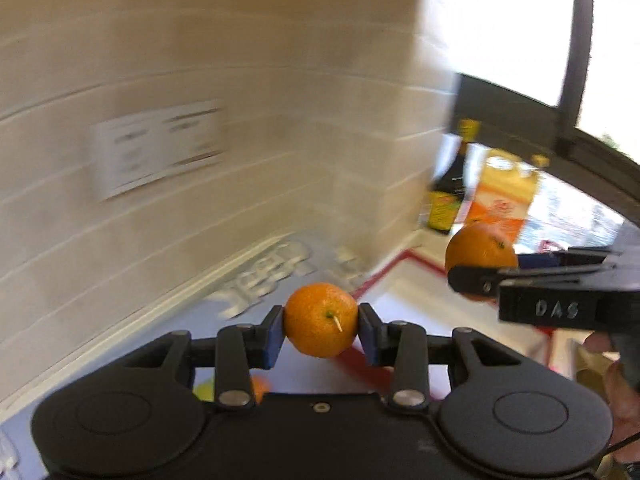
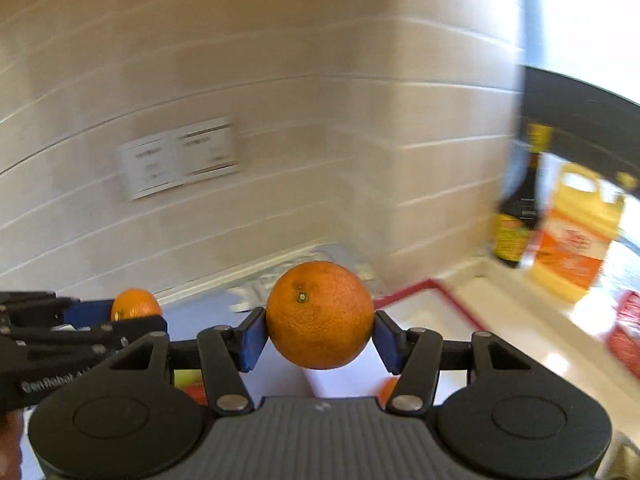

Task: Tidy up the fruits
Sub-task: 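Carry the mandarin and large orange into the red box and open both tools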

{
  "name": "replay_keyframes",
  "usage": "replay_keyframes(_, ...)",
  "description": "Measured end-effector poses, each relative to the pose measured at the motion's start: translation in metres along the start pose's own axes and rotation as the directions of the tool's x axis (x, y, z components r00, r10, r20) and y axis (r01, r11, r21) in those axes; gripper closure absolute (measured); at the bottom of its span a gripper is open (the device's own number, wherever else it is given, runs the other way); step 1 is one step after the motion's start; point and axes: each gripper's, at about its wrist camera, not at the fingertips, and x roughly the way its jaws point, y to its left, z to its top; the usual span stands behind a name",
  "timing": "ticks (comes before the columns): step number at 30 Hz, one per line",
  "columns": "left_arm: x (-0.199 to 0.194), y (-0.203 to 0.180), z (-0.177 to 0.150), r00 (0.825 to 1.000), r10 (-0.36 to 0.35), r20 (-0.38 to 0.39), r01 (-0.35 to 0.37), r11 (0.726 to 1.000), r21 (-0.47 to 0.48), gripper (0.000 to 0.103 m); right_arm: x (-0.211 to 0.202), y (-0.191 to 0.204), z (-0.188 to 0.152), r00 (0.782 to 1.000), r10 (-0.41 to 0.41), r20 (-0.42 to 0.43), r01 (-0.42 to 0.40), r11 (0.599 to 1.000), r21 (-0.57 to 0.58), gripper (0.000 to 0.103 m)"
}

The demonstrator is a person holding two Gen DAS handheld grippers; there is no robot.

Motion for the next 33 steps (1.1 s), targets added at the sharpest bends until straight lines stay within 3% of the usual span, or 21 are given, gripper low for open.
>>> replay_keyframes(6, 0.050, -0.057, 0.006, 0.986, -0.160, -0.041, 0.162, 0.985, 0.066, 0.057, 0.011, -0.080, -0.007, 0.992, -0.117, -0.040, 0.121, 0.986, 0.114, 0.045)
replay_keyframes(14, 0.135, -0.112, -0.027, 0.932, -0.279, -0.232, 0.313, 0.942, 0.124, 0.057, 0.067, -0.148, -0.046, 0.972, -0.106, -0.211, 0.163, 0.947, 0.276, 0.045)
replay_keyframes(21, 0.179, -0.141, -0.054, 0.880, -0.296, -0.372, 0.387, 0.900, 0.199, 0.057, 0.116, -0.180, -0.075, 0.939, -0.100, -0.329, 0.217, 0.915, 0.341, 0.045)
replay_keyframes(27, 0.200, -0.147, -0.067, 0.855, -0.300, -0.423, 0.413, 0.888, 0.205, 0.057, 0.137, -0.186, -0.090, 0.920, -0.099, -0.380, 0.246, 0.899, 0.363, 0.045)
replay_keyframes(33, 0.205, -0.148, -0.075, 0.847, -0.287, -0.447, 0.411, 0.887, 0.209, 0.056, 0.145, -0.187, -0.097, 0.910, -0.105, -0.400, 0.261, 0.897, 0.358, 0.044)
